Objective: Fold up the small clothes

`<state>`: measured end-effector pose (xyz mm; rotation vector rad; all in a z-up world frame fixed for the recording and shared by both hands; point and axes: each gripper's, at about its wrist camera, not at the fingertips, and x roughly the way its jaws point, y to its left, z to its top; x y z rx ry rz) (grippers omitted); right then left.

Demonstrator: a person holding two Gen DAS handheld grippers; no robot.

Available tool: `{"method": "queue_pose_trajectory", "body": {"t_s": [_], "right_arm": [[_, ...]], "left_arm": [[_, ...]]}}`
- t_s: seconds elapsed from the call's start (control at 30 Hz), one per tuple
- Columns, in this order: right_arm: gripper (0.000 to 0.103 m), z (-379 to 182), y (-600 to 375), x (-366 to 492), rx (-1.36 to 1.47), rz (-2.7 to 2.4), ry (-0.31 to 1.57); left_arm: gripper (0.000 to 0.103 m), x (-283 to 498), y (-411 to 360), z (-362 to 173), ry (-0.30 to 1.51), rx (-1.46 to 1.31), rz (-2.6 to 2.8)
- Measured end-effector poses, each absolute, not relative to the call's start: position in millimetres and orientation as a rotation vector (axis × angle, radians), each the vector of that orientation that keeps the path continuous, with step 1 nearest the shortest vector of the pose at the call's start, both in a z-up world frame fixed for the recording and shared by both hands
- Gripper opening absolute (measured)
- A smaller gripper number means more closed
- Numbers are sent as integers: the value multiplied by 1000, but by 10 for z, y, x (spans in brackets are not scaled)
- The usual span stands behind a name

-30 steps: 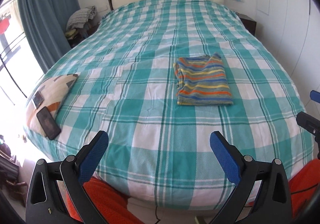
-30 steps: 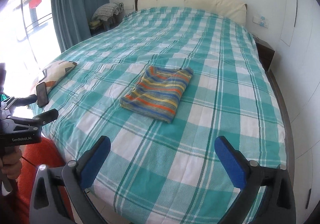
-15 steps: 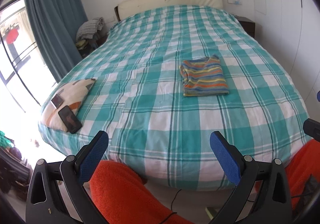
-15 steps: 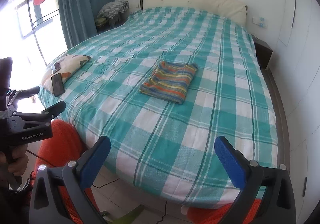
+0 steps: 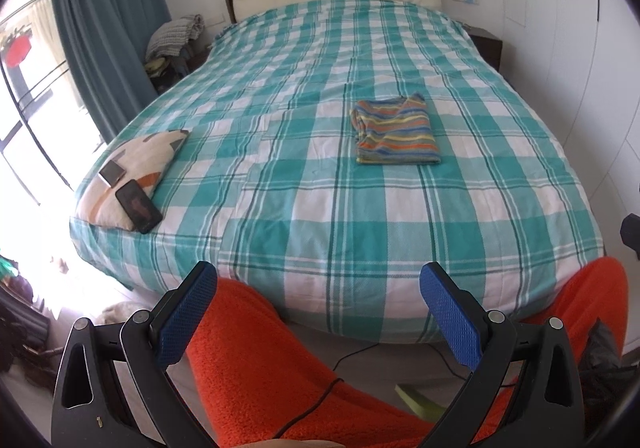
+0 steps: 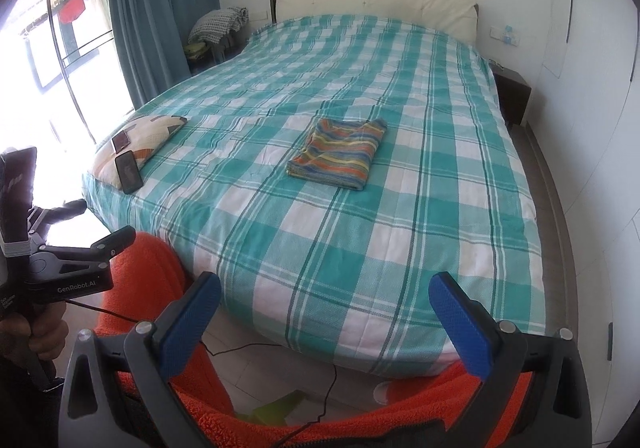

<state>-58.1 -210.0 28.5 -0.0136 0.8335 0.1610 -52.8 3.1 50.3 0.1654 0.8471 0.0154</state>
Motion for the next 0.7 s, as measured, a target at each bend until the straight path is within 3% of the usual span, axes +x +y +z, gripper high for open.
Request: {"method": "queue_pose_trajectory", "body": {"t_s": [0.7], "right_arm": [[102, 163, -2066, -457, -22, 141, 847]], "left_arm": [[102, -496, -34, 522, 828, 161, 6]]}}
